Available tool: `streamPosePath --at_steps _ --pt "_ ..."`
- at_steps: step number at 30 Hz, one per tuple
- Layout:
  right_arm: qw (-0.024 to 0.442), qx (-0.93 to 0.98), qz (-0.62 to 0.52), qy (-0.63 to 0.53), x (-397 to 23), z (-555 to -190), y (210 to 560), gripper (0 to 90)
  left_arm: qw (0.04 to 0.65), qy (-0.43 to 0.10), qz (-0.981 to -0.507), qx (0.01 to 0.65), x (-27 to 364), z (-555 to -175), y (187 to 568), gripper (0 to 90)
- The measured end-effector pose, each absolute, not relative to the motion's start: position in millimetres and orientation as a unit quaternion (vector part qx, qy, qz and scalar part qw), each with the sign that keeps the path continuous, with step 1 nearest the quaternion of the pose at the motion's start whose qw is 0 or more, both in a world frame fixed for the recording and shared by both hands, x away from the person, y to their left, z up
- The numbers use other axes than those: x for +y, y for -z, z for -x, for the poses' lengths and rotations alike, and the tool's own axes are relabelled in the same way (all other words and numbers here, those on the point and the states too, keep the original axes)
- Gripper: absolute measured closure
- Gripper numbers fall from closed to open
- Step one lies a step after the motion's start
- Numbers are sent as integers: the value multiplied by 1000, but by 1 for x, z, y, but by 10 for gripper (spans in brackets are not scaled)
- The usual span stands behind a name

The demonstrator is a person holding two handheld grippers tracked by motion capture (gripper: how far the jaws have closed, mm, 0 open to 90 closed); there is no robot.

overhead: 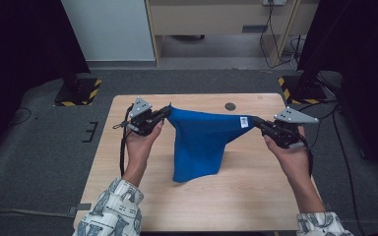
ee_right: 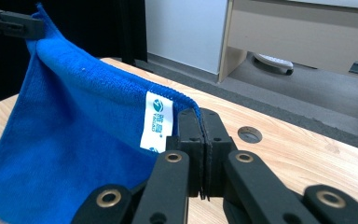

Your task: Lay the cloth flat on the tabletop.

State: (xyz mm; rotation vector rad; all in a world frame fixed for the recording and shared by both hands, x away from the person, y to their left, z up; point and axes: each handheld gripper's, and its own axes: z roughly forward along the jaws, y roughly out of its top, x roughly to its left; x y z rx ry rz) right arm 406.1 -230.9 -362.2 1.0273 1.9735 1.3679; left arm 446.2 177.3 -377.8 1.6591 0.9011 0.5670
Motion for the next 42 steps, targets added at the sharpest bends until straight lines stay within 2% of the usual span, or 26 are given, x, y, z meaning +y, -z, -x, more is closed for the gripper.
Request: streamPosePath --at_steps 11,29,42 --pt "262 732 -373 -507 -231 -399 359 891 555 -248 -701 373 180 -436 373 859" --pt "264 717 -349 -542 -243 -369 332 891 567 -251 -702 350 181 -409 350 861" --pt "277 722 -308 -555 -247 -318 315 891 574 -254 -708 323 187 -357 330 856"
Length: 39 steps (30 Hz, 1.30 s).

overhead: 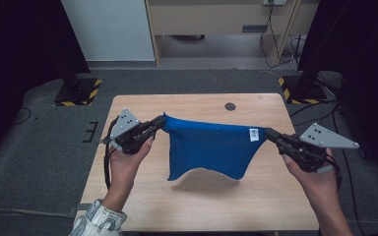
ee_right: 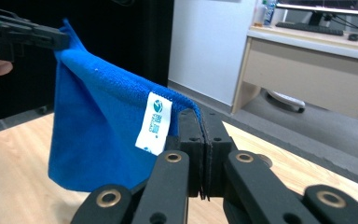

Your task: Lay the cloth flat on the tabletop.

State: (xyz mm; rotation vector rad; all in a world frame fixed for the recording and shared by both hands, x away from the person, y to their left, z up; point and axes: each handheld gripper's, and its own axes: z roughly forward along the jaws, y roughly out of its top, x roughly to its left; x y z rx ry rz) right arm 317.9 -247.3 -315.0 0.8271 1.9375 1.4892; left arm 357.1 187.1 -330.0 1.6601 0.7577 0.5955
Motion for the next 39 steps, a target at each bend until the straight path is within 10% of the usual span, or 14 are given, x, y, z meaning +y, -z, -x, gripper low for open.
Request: streamPosePath --at_steps 9,24,39 --pt "287 729 -294 -547 -251 -292 300 890 569 -230 -726 311 187 -330 326 854" --pt "238 784 -356 -449 -221 -407 401 890 497 -170 -754 395 184 -427 422 855" --pt "220 776 -388 -446 -215 -445 419 890 487 -192 -742 419 185 -452 438 853"
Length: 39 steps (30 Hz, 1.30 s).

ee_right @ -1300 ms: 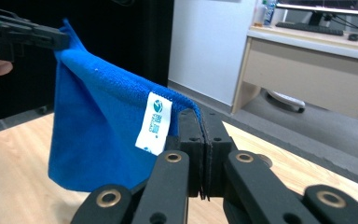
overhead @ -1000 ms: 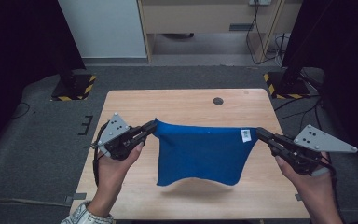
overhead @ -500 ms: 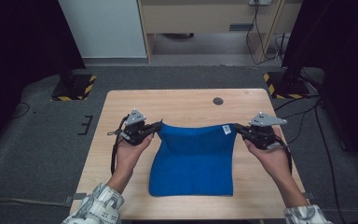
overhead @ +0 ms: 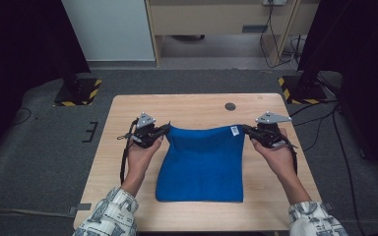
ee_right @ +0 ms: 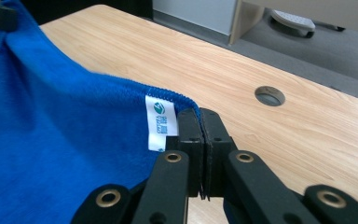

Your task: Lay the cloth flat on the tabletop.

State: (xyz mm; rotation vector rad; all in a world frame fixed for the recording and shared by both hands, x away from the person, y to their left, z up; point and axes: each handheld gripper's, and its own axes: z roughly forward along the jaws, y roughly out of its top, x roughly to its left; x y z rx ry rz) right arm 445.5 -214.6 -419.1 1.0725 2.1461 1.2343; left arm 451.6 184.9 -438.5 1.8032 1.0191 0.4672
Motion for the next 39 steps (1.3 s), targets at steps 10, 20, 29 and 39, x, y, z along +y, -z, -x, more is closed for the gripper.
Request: streamPosePath --at_steps 10,20,29,39 --pt "211 778 -408 -428 -211 -470 438 890 484 -181 -736 437 185 -474 456 853" --pt "195 782 -424 -413 -204 -495 446 890 482 -188 -729 449 187 -484 463 847" --pt "183 793 -432 -389 -183 -522 455 888 477 -183 -718 472 203 -499 475 841" --pt "202 768 -467 -388 -172 -534 462 295 461 -206 -710 491 217 -505 469 376"
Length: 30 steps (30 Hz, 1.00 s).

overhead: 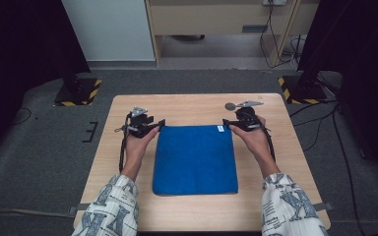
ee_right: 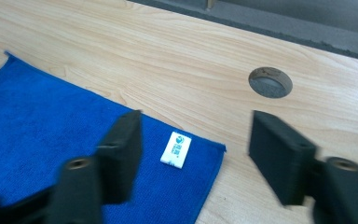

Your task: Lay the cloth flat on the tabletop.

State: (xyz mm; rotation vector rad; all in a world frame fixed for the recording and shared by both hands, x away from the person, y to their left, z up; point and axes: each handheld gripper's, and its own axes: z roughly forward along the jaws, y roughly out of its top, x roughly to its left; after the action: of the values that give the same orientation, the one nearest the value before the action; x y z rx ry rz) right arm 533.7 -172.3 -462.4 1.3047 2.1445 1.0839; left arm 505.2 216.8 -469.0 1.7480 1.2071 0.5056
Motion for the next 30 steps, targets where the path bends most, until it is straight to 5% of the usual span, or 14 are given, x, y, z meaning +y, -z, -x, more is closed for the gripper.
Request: streamPosePath --at_steps 18,30 --pt "181 760 -456 -425 -175 -505 451 132 494 -176 -722 451 214 -481 453 136" --pt "161 777 -435 -426 -155 -489 458 99 449 -173 -762 434 213 -475 463 83"
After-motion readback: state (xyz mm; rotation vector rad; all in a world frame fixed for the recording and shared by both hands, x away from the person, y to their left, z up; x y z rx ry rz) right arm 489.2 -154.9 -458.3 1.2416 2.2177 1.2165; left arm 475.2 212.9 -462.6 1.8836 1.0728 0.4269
